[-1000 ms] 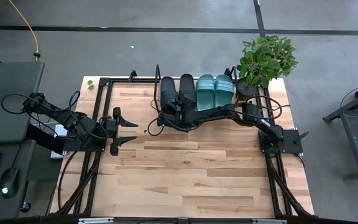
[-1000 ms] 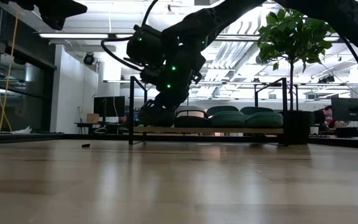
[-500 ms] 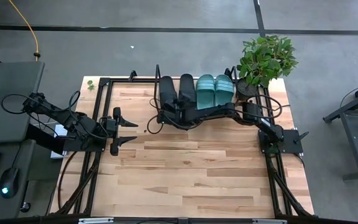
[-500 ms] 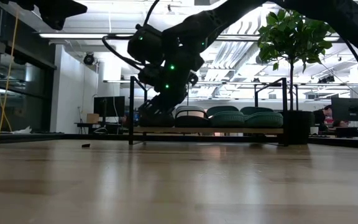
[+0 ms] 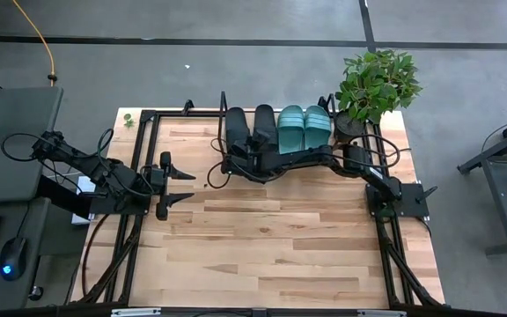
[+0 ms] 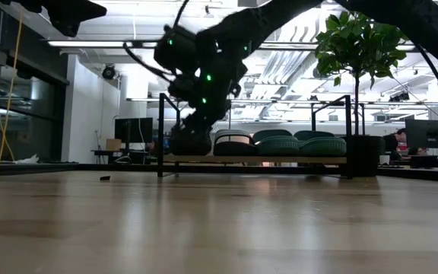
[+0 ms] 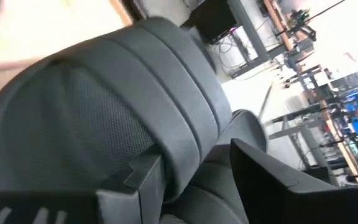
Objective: Pick and place slides into the shelf
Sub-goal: Put the black slide on the shelf, then return to Home Position
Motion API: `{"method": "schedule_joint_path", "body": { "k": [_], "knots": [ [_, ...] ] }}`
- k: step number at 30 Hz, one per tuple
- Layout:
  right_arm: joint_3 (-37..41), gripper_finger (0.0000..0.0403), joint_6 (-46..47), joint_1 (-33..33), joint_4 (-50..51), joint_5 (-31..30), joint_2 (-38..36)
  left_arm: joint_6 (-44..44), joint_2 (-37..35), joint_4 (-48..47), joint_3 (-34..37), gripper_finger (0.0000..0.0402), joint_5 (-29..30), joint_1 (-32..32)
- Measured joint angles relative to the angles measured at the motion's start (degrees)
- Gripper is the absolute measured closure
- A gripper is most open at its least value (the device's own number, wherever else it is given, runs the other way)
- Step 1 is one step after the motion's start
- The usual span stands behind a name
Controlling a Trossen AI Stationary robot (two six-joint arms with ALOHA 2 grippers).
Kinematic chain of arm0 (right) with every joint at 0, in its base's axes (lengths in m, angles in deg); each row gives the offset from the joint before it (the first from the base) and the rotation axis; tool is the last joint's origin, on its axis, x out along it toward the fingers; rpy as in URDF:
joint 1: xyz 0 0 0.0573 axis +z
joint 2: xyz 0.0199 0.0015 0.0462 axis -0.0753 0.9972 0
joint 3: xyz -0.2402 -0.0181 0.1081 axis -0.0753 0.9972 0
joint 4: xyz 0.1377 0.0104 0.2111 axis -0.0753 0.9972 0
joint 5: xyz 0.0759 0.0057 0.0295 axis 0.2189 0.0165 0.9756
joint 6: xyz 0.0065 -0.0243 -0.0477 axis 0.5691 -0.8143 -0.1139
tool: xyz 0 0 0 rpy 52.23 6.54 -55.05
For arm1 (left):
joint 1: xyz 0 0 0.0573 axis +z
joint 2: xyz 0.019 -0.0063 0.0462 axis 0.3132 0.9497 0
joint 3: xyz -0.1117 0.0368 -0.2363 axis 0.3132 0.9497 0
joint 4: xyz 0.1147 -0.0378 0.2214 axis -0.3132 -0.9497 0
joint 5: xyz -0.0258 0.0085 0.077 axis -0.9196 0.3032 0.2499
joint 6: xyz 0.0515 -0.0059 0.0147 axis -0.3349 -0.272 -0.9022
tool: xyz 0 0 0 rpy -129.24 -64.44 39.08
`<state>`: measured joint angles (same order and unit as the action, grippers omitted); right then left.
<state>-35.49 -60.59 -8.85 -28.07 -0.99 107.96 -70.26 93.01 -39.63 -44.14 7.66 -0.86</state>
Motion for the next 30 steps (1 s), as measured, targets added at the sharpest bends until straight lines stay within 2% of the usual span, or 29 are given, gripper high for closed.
{"method": "schedule_joint_path", "body": {
  "k": [8,15,22,30],
  "knots": [
    [-4.7,0.0237,0.5,0.5,5.2,-1.1,-0.2,0.4,0.0,0.0,0.0,0.0186,0.0,0.0],
    [-6.3,0.0237,5.5,0.5,11.8,-0.5,-0.2,0.4,0.0,-0.2,0.0,0.0186,0.0,0.0],
    [-6.3,0.0237,13.0,0.3,19.4,9.0,-0.2,0.4,0.0,-0.3,0.0,0.0186,0.0,0.0],
    [-6.3,0.0237,12.1,0.4,19.9,10.3,-0.2,0.4,0.0,-0.3,0.0,0.0186,0.0,0.0]
  ]
}}
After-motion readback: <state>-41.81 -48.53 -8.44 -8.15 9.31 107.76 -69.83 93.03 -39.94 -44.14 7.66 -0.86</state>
